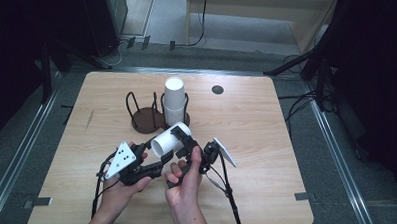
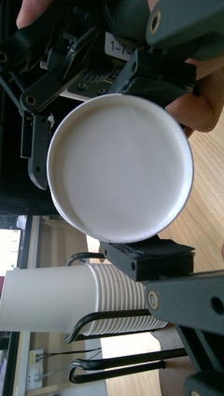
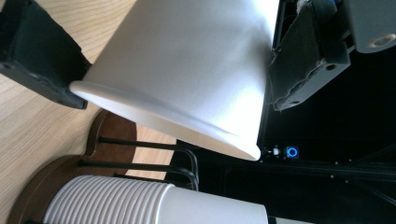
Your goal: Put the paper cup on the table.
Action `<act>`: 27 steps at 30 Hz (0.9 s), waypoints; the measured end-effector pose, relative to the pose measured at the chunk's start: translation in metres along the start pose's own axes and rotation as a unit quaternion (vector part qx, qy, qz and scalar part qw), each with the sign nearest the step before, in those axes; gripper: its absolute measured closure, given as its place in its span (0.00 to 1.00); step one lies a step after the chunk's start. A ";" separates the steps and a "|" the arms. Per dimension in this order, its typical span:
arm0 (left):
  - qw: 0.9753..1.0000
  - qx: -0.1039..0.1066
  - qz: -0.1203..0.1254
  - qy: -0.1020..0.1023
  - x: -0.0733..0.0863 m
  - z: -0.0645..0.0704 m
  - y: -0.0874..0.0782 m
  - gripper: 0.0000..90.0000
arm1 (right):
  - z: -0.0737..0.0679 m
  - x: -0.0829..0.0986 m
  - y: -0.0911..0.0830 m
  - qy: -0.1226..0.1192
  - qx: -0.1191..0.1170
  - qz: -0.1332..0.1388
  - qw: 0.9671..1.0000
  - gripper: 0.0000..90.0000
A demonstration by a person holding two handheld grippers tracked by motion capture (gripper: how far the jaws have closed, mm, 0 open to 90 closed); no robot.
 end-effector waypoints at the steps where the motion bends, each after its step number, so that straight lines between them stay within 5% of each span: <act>1: 1.000 0.000 0.000 0.001 0.000 0.000 0.000 0.38 | 0.000 0.000 0.000 0.000 -0.001 0.000 1.000 0.08; 27: 1.000 -0.003 -0.004 0.016 -0.003 0.001 -0.001 0.37 | 0.002 -0.003 0.006 0.029 -0.026 -0.015 0.999 0.16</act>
Point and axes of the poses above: each handheld gripper's, and its own axes: y roughly forward along the jaws, x roughly out of its underside, z roughly to its right, the point moved 5 cm from there along y, roughly forward along the jaws, and after that the axes turned 13 degrees about x, right-handed, at the moved point
